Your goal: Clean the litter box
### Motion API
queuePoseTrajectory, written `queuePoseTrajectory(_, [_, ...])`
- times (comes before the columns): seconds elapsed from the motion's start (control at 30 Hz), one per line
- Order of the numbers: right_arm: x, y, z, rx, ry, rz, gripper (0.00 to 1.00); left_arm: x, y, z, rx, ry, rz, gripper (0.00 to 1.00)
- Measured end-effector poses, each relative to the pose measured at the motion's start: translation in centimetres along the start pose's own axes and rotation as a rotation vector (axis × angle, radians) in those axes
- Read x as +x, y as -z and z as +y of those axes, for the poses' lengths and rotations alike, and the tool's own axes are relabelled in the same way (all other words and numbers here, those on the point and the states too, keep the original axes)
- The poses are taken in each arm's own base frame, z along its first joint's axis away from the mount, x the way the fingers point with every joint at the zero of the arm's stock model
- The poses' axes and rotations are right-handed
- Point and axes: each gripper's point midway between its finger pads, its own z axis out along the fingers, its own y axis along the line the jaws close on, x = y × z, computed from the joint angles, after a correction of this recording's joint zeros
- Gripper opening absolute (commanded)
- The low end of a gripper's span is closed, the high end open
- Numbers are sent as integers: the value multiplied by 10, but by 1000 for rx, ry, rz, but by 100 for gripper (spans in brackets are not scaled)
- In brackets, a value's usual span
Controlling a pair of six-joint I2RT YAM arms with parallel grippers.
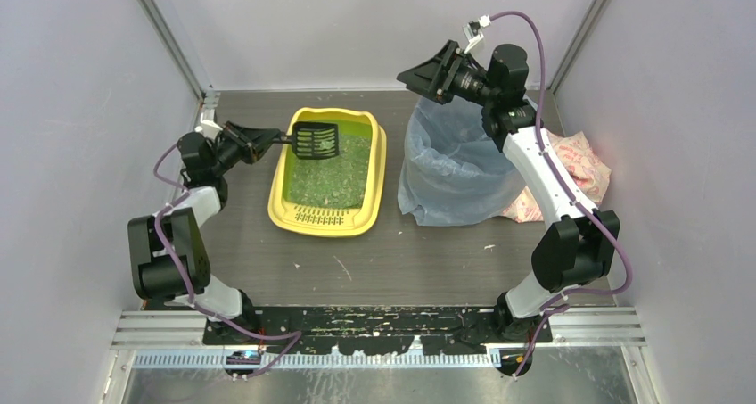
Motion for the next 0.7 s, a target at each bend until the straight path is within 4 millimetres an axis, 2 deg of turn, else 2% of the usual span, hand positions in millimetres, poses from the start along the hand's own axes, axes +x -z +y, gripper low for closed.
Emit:
queuePoseTrajectory(0.2, [0,0,-1,4,8,3,67,9,-4,-3,0,4,18,0])
queuePoseTrajectory(0.33, [0,1,0,14,14,10,67,8,-11,-19,3,20,30,0])
queuePoseTrajectory(0.53, [-7,6,9,9,31,-6,67,-12,-26,-72,7,29,1,0])
queuePoseTrajectory(0.7, [-23,20,23,0,46,-56,67,-4,-43,-130,37,11,25,0])
